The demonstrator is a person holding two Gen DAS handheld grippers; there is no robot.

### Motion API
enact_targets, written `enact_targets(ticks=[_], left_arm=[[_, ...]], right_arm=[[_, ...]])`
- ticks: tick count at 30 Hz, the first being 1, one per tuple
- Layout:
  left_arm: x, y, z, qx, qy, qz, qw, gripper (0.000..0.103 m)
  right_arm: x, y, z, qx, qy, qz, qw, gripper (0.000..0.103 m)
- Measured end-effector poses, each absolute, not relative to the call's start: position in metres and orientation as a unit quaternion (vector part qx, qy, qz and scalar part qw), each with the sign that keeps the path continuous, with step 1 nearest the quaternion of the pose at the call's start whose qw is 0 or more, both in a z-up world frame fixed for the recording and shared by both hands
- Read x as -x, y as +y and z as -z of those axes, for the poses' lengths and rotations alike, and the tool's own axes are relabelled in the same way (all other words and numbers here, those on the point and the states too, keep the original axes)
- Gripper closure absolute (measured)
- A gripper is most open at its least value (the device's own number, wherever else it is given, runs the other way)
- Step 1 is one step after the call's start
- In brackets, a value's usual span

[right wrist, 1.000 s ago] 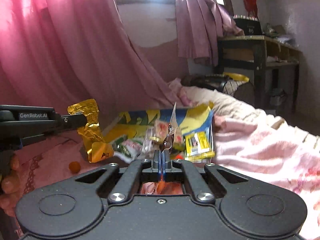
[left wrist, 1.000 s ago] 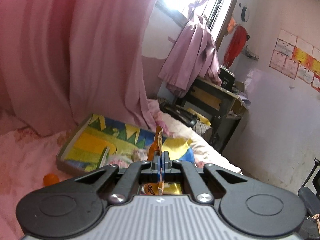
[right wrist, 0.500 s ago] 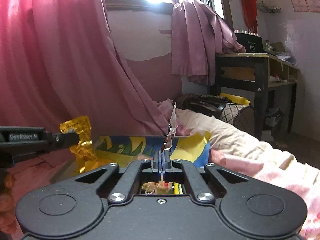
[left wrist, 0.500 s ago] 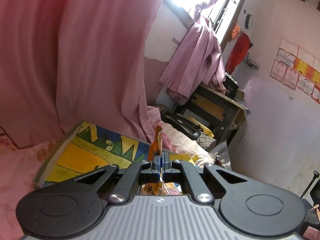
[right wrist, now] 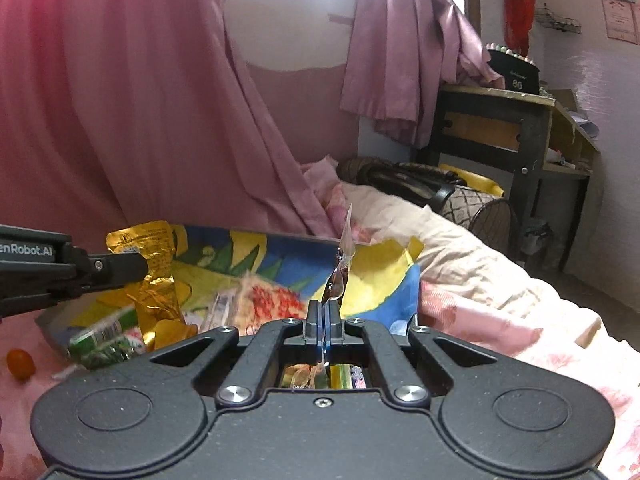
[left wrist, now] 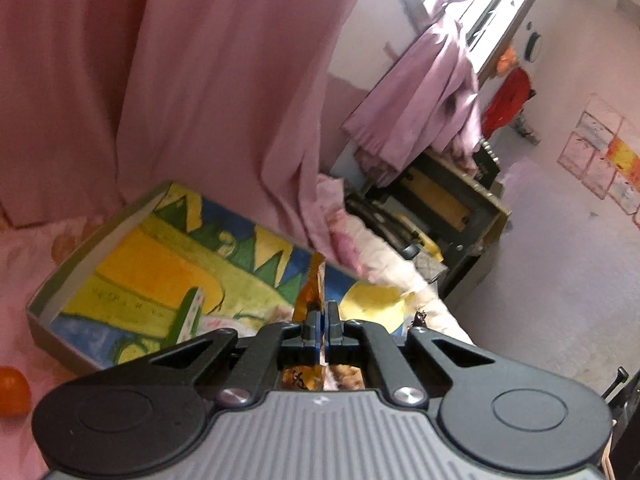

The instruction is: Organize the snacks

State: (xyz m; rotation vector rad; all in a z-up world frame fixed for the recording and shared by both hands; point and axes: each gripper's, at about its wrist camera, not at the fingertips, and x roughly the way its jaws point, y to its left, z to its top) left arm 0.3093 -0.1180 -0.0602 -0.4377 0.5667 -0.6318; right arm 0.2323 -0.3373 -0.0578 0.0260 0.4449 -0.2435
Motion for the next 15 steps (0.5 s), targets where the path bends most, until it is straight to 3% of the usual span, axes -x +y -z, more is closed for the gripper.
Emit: enact_targets(ticks=[9,15], left_arm=[[-0.307,-0.123,0.056,0.170,0.284,0.272,0.904,0.102],[-0.306,-0.125,0.058,0.140,0.300,0.246,0.911,0.097]], right_arm=[[-0.236,-0.324,0.069,0.025,0.238,0.115,0.964,0.102],[-0.238,-0.323,0.073,0.021,0.252,0.107,0.962,0.095]])
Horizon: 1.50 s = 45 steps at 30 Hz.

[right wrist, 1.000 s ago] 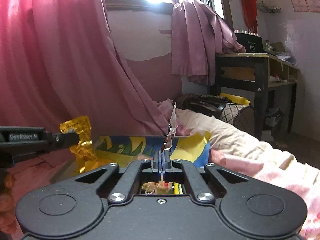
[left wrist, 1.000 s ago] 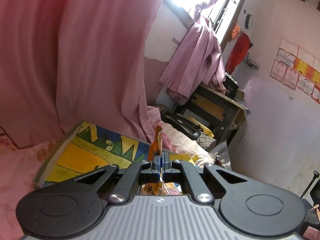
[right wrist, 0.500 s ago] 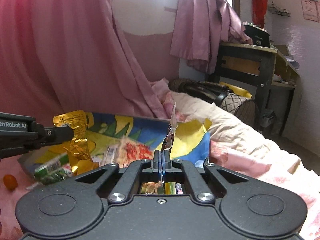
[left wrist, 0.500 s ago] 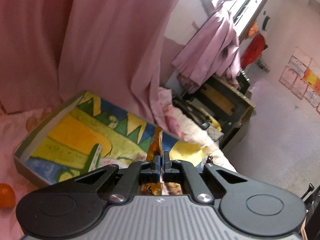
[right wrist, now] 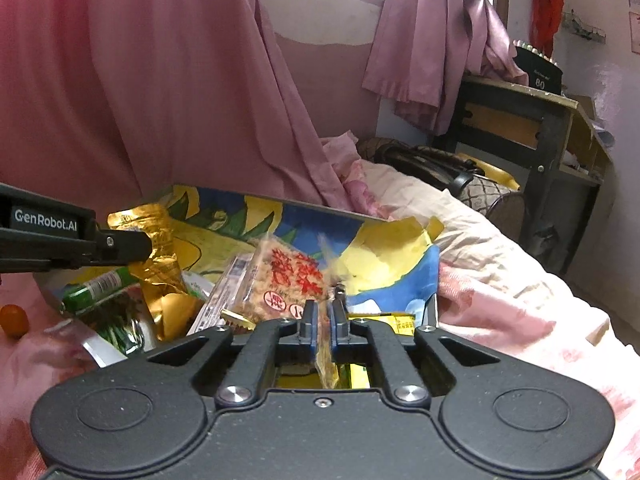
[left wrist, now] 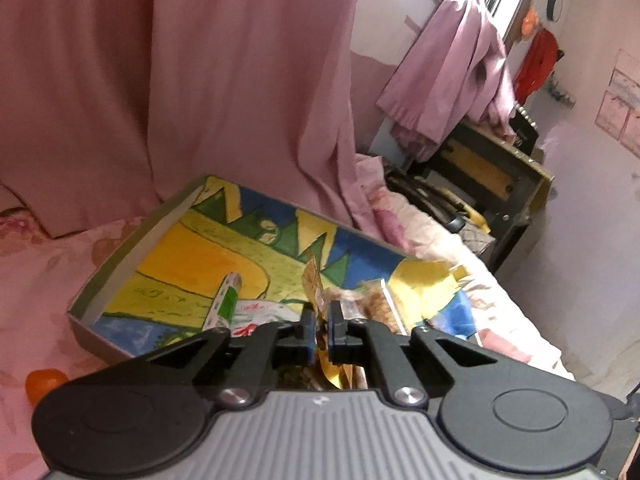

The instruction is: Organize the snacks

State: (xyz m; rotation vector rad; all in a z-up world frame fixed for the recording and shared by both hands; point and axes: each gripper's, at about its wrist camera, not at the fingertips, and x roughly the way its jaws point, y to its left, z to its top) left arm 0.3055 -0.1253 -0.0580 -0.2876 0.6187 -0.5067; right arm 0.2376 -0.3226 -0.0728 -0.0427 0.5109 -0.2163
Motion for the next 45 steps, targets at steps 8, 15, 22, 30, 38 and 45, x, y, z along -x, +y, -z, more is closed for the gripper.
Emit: enact_targets(ticks=[8,15,22,30,38,45], left_arm=[[-0.298,-0.123,0.051,0.124,0.300,0.228,0.918,0.075],[-0.279,-0.119,0.028,0.112,0.268,0.212,0.933,0.040],[-0.244,-0.109,-0.006,0.089,0.215,0.185,0.955,0.009],[-0.205,-0.093,-0.030,0.067,0.183,0.146,0.970,0.000],[-0.164,-0.081,-0.031,0.044,0.185,0.116,0.975,0.000],[-0.130,-0.067,-0.017,0.011,0.202,0.087,0.975,0.000]], right_arm=[[-0.232,-0.325,0.068,0.003,0.247,0.108,0.963,0.077],[-0.213,-0.326,0.049,-0.015,0.220,0.115,0.969,0.059],[-0.177,-0.326,0.022,-0.027,0.170,0.122,0.977,0.029],[-0.127,-0.322,-0.005,-0.032,0.119,0.121,0.985,0.009],[-0.082,-0.314,-0.013,-0.055,0.107,0.120,0.985,0.001],[-0.050,-0.302,-0.013,-0.064,0.115,0.109,0.985,0.001]])
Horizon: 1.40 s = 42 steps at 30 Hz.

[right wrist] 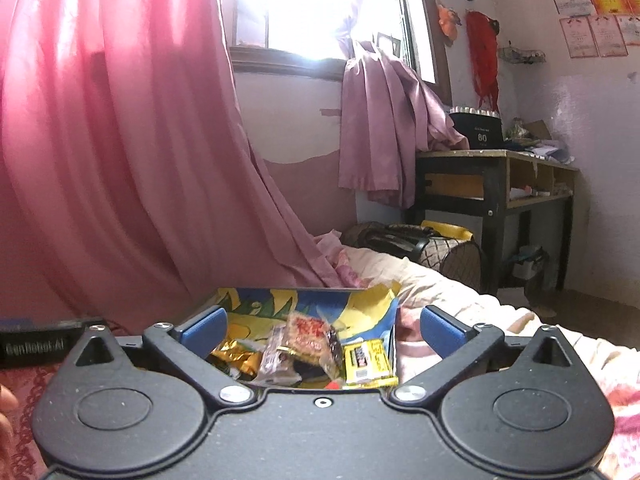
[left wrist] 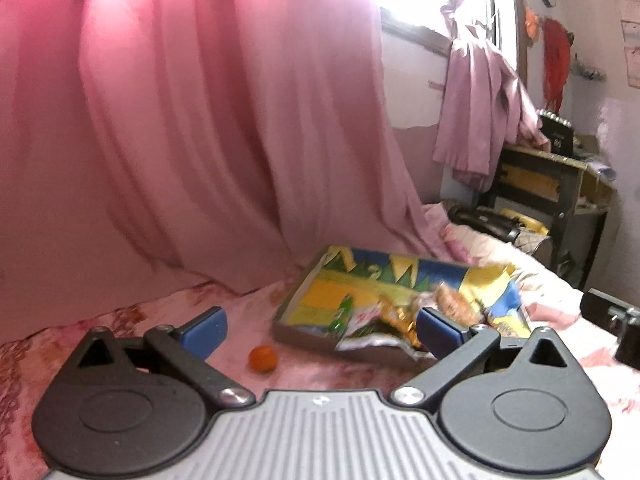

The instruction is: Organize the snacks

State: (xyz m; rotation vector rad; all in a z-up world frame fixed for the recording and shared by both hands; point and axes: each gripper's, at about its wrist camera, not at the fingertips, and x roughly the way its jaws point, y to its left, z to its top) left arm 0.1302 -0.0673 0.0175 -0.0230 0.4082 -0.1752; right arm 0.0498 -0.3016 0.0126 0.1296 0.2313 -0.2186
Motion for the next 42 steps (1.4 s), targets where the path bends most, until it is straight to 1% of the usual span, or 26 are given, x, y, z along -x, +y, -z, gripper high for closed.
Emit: enact_targets(ticks=[14,30,42], left_arm=[[-0.085,-0.042,-0.010,-0.018,0.216,0.061,0.974,0.000],[-0.070,-0.027,0.018,-0.044,0.266,0.019,0.963,0.000],[-0.065,-0.009,0.022,-0.010,0.308,-0.036,0.951,0.000]], right_arm=[[-0.007,-0.293,-0.003,-0.090,0.146,0.105,0.979,0.001],[0.012,-0.285,0.014,-0.107,0.195,0.105,0.969,0.001],[0.016,-0.277,0.022,-0.106,0.223,0.089,0.965,0.001]])
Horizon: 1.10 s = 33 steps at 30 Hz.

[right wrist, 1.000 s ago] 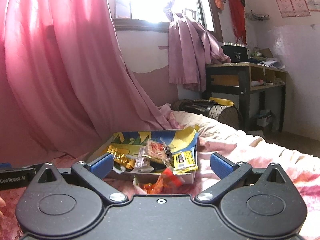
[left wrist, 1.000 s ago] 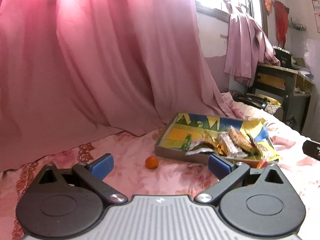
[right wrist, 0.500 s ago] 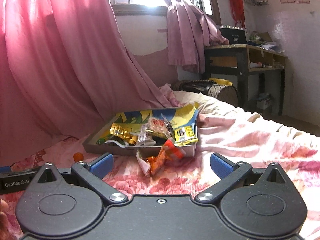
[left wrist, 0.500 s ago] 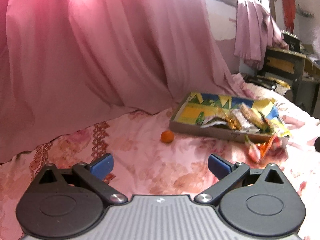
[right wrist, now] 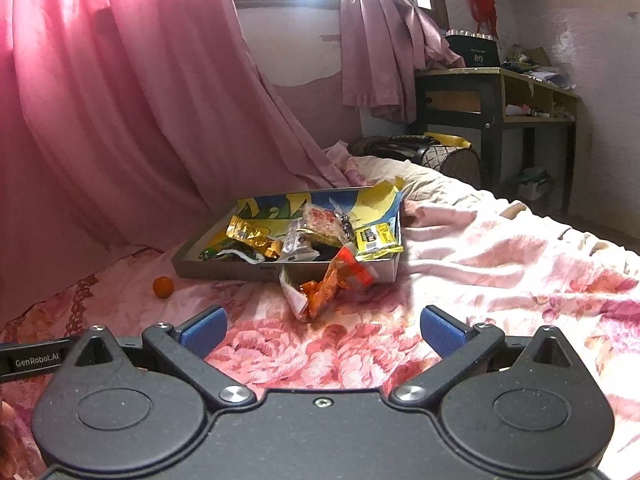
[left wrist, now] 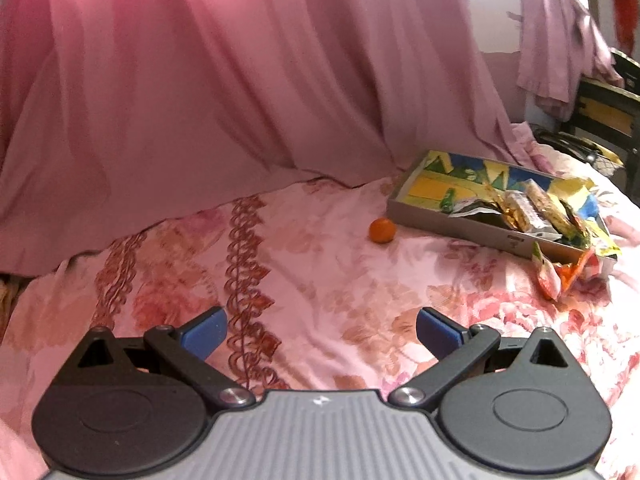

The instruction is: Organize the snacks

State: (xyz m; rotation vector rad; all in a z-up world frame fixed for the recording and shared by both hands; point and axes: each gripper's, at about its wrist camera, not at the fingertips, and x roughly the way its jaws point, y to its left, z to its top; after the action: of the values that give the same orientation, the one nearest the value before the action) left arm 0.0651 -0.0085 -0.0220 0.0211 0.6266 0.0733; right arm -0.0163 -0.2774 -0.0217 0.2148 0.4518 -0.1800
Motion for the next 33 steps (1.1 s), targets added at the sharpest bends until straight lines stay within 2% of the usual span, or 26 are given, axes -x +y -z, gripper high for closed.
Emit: enact_targets(ticks=[17,27,33], left_arm=[[-0.034,-0.024,-0.003,-0.004,0.316,-0.046,0.948,0.000],[-0.033,-0.058,-0.018,-0.063,0.316,-0.033,0.946,0.000],[-0.044,-0.076,-0.018,-0.105,0.342,-0.054,0.932,0.000]], right_arm=[[0.045,-0.309,0.021,-0.199,0.201,0.083,0.955,0.001],[0.047,-0.325,0.025,-0.244,0.205,0.063,0.946,0.001],[0.040,-0.324,0.029,-0.243,0.220,0.045,0.944,0.001]])
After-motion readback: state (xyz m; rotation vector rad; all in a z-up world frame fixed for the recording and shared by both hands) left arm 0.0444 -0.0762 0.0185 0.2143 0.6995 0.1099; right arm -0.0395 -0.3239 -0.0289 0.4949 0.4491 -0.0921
